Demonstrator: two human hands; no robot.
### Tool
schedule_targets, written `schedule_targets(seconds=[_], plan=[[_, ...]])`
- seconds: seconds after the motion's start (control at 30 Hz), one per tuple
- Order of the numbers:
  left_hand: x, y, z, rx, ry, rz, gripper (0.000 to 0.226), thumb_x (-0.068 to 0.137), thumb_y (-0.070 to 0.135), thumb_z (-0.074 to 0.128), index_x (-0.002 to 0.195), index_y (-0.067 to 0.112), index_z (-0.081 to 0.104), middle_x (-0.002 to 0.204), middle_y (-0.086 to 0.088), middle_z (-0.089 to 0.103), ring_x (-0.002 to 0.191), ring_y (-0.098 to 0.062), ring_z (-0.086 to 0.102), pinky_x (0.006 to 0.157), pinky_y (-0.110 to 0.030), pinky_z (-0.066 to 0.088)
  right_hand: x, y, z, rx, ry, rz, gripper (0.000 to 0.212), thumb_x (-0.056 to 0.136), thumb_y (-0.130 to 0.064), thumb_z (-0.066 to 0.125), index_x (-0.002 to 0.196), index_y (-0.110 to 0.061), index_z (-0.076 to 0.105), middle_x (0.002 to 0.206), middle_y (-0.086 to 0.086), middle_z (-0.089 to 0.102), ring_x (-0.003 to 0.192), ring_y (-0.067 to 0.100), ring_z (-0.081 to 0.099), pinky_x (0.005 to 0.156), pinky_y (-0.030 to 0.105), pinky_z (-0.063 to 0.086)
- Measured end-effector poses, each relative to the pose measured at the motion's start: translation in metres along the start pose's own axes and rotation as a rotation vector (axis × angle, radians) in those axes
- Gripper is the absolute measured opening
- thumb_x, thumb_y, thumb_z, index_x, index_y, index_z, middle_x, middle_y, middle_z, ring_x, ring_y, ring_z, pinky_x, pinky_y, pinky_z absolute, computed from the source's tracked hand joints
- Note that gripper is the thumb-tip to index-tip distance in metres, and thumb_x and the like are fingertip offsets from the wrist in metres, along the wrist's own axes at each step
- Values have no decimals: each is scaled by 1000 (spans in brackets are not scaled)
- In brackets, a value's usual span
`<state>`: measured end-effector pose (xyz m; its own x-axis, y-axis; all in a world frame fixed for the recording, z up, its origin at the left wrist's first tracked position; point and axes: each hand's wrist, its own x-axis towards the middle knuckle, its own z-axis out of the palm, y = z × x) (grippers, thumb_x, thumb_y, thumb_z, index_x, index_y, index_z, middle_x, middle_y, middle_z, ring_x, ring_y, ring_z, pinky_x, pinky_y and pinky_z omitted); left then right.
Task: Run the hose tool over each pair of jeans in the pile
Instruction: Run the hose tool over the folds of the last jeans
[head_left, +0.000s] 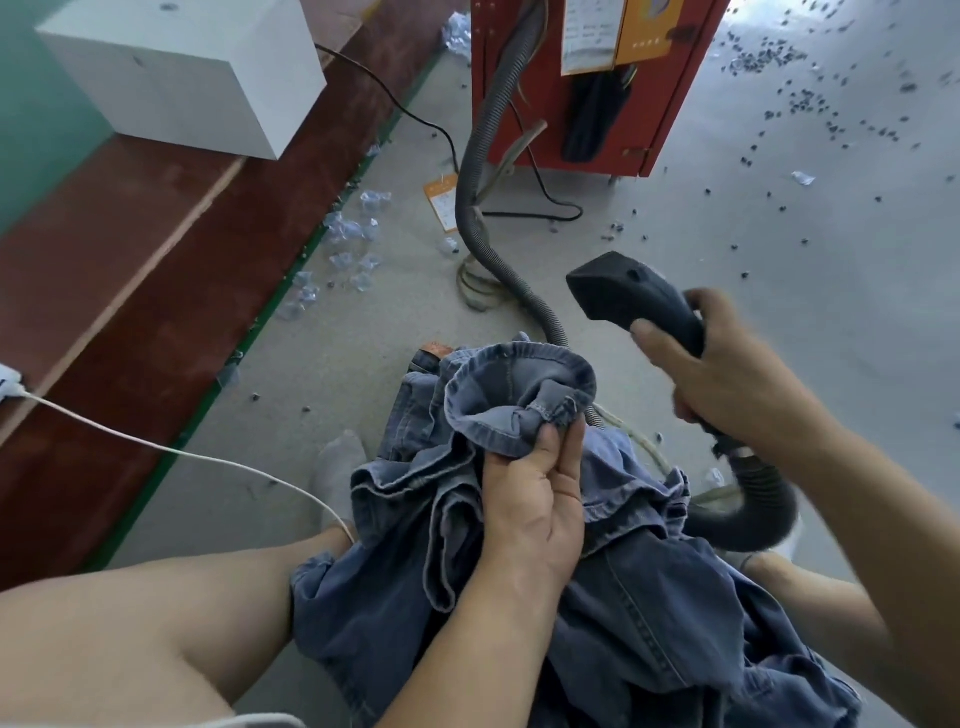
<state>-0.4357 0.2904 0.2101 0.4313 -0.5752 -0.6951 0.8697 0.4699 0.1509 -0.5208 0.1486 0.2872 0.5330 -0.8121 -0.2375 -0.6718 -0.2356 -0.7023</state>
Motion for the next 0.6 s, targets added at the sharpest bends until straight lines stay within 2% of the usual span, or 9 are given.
schedule_targets(seconds=[0.1, 0.2, 0.27, 0.3, 0.4, 0.47, 0.57, 0.6], plan=[[5, 3, 0, -38, -13, 25, 44, 97, -16, 46, 122, 14, 66, 108, -11, 77, 93, -23, 77, 81, -38, 64, -20, -4, -37, -170, -107, -89, 41, 76, -75, 59, 105, -47, 50, 58, 1, 68, 40, 11, 61, 36, 17, 41], [7, 2, 0, -36, -21, 33, 41, 97, -16, 46, 117, 12, 68, 109, -12, 77, 97, -24, 76, 84, -39, 63, -42, -3, -52, -357, -201, -87, 53, 61, -84, 62, 106, -58, 48, 72, -23, 68, 48, 3, 65, 43, 19, 45], [7, 1, -1, -24, -27, 42, 39, 96, -16, 46, 116, 10, 68, 112, -14, 76, 99, -24, 75, 84, -39, 63, -50, 1, -50, -467, -227, -113, 57, 59, -88, 57, 107, -61, 43, 80, -38, 63, 59, -9, 63, 48, 17, 42], [6, 0, -1, -20, -30, 49, 39, 96, -16, 46, 116, 9, 68, 112, -14, 76, 99, -24, 75, 84, -38, 64, -53, 3, -49, -489, -236, -128, 55, 60, -88, 53, 107, -61, 43, 82, -41, 61, 62, -12, 62, 49, 18, 41], [7, 1, -1, -9, -23, 65, 39, 97, -16, 47, 118, 10, 68, 113, -13, 76, 99, -24, 75, 81, -37, 64, -59, 5, -52, -513, -235, -173, 48, 69, -84, 49, 108, -57, 46, 78, -34, 64, 52, -8, 61, 46, 23, 44], [7, 1, -1, 0, -22, 71, 40, 97, -16, 48, 118, 12, 68, 113, -12, 76, 100, -24, 75, 78, -36, 64, -63, 3, -57, -539, -224, -192, 47, 72, -82, 50, 109, -54, 48, 74, -31, 65, 45, -6, 59, 42, 22, 45], [6, -2, -3, 27, -30, 71, 40, 97, -16, 48, 112, 13, 70, 111, -11, 77, 100, -24, 76, 78, -36, 64, -68, 0, -61, -582, -219, -221, 42, 75, -81, 49, 103, -50, 52, 71, -32, 64, 44, -9, 58, 39, 17, 40], [5, -3, -3, 36, -34, 72, 41, 98, -17, 48, 110, 14, 71, 110, -11, 77, 100, -23, 76, 79, -36, 64, -69, -1, -60, -578, -225, -224, 39, 76, -80, 49, 101, -49, 52, 69, -31, 64, 44, -9, 58, 37, 19, 40]])
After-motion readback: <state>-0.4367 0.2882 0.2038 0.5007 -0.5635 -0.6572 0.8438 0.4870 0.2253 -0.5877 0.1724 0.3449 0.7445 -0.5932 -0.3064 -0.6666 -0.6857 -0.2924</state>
